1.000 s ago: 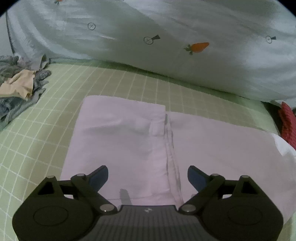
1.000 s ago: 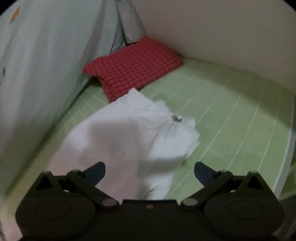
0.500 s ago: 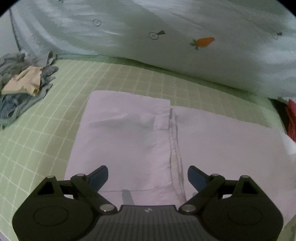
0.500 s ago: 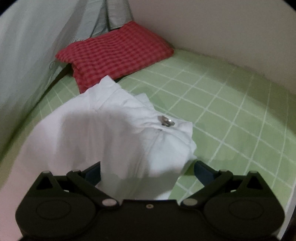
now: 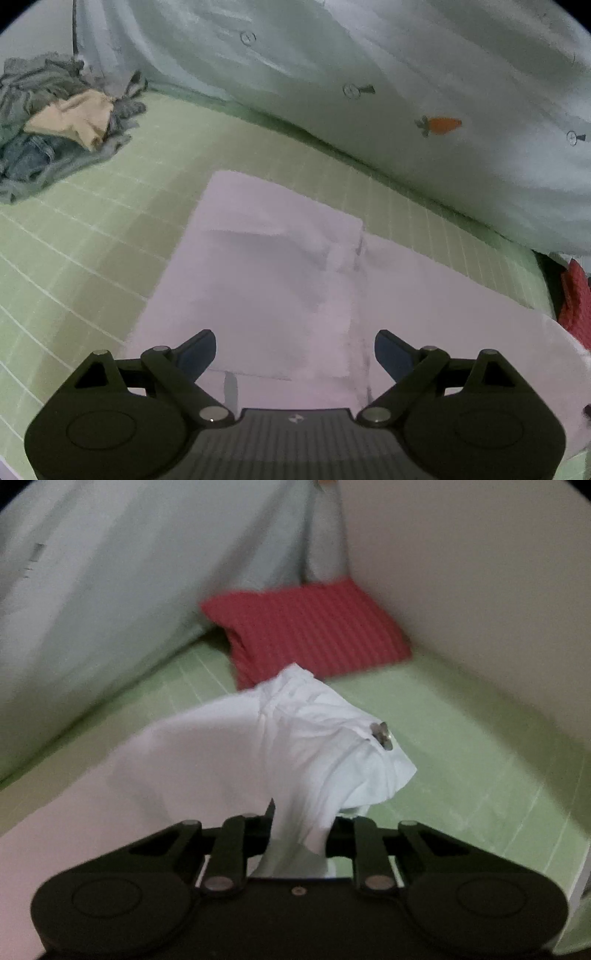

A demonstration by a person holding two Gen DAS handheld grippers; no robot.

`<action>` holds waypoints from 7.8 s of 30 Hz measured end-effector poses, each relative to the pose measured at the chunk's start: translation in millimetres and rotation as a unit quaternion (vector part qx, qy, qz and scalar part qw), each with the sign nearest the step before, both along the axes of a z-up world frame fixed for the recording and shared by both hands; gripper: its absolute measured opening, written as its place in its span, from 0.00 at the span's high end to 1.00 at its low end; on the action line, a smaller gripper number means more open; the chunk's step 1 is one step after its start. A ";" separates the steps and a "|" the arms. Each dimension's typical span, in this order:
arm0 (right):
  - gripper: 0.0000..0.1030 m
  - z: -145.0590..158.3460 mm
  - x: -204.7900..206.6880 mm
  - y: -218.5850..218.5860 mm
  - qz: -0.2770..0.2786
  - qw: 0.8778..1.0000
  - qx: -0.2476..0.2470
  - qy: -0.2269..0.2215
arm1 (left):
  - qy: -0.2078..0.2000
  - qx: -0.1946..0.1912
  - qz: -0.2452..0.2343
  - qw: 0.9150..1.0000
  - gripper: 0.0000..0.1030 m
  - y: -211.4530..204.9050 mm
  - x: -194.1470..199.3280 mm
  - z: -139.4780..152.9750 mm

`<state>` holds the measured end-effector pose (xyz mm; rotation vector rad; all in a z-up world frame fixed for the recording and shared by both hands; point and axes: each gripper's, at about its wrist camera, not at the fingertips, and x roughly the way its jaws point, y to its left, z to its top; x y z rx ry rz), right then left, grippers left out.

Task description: Fold clothes

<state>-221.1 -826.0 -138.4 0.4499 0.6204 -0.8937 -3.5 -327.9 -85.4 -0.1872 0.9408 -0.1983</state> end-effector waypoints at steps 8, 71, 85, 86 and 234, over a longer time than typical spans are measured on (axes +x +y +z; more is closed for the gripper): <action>0.81 67.4 40.0 81.0 0.094 0.989 -0.113 -0.022 | -0.018 0.006 -0.009 1.000 0.10 43.1 -7.8 12.7; 0.07 -18.2 80.2 261.5 0.166 0.980 -0.026 0.103 | 0.090 0.019 -0.061 0.994 0.10 99.9 18.1 -56.1; 0.07 -24.3 40.4 240.5 0.093 0.989 0.004 0.113 | 0.110 -0.040 -0.060 0.991 0.59 86.7 36.4 -58.4; 0.06 -24.3 38.9 238.1 0.094 0.990 0.009 0.107 | 0.107 -0.043 -0.058 0.992 0.66 85.9 35.2 -56.5; 0.78 -19.7 57.7 98.5 0.057 0.967 0.231 -0.094 | 0.071 -0.111 -0.347 0.928 0.60 -173.3 12.6 -55.0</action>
